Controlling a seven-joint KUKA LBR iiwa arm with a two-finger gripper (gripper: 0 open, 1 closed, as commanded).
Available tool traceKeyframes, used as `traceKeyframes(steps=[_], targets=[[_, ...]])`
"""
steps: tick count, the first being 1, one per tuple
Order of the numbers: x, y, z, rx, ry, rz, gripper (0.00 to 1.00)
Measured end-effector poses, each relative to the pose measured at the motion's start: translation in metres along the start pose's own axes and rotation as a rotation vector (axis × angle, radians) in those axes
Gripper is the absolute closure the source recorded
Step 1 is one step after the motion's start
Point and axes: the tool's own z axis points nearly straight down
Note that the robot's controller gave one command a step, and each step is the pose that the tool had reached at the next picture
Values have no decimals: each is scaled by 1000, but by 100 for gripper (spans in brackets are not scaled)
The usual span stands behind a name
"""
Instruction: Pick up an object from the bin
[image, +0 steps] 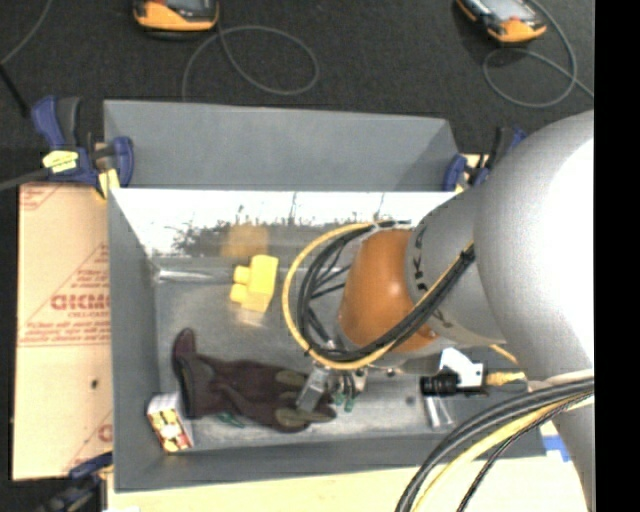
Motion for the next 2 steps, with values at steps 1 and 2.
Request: traceKeyframes(steps=[1, 2], targets=[[-1, 0, -5, -1, -2, 0, 100], [-1, 0, -7, -1, -3, -3, 100]])
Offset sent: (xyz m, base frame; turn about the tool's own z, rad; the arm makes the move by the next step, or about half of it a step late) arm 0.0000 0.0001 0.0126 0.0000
